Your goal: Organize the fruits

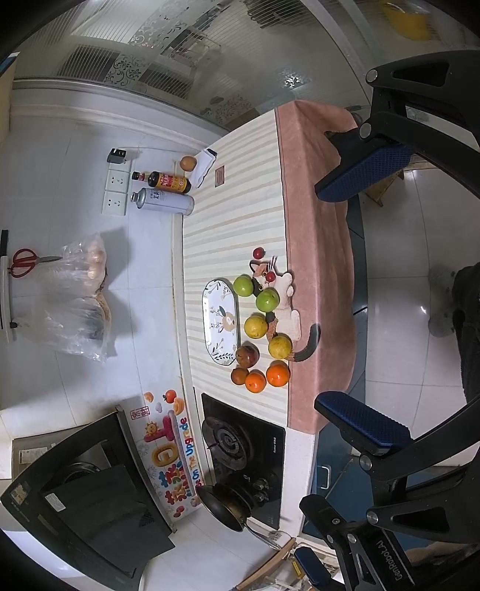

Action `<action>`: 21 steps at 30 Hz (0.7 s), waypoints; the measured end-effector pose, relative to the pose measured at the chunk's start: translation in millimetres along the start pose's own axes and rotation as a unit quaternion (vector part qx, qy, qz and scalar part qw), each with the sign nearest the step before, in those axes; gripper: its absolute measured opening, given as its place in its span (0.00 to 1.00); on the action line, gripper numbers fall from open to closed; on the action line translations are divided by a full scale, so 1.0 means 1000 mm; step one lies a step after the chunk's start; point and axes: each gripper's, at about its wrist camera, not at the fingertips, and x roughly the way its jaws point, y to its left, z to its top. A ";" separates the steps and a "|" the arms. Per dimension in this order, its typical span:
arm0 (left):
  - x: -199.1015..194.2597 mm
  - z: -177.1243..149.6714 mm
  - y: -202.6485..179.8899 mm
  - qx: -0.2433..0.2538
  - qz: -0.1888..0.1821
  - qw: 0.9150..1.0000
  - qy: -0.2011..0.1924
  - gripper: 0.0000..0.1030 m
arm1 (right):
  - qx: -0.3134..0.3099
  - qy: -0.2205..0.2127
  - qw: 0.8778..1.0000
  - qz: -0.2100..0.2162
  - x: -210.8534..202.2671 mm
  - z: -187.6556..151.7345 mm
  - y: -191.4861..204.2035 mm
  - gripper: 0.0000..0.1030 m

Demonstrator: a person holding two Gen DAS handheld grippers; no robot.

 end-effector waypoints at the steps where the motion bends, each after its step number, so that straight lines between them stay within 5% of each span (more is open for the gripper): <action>1: 0.000 0.000 0.000 0.000 0.000 1.000 0.000 1.00 | 0.001 -0.001 1.000 0.000 0.000 0.000 0.000 1.00; 21: 0.000 0.001 -0.001 -0.001 0.002 1.000 -0.001 1.00 | 0.001 -0.003 1.000 0.000 0.001 0.004 0.008 1.00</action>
